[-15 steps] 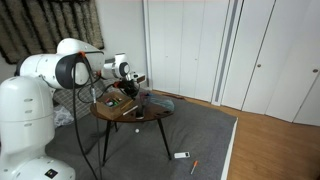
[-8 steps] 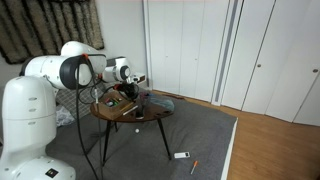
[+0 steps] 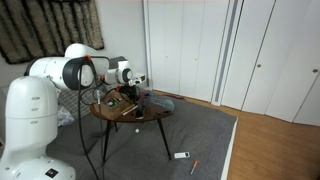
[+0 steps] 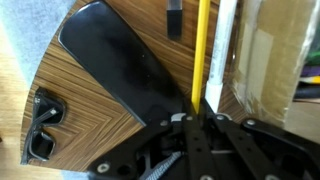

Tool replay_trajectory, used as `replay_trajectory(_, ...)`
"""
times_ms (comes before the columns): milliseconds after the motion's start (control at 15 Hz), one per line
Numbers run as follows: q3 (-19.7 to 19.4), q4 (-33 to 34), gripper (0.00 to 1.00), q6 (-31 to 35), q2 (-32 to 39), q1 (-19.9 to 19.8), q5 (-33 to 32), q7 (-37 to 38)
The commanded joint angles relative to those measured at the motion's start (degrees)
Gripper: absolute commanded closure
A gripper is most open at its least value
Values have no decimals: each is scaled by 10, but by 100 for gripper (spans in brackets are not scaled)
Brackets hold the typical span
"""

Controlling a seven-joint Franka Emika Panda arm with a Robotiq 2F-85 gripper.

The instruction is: Take a pencil out of the box

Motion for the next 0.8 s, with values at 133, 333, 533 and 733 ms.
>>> replay_trajectory(133,-1,1,47,1,1,4,25,-4)
replay_trajectory(333,-2,0,27,-1,-8,4,25,-8)
replay_trajectory(533,3,0,5,-26,-31,0,22,-52)
replay_trajectory(733,2,4,0,-58,-55,0,12,-76)
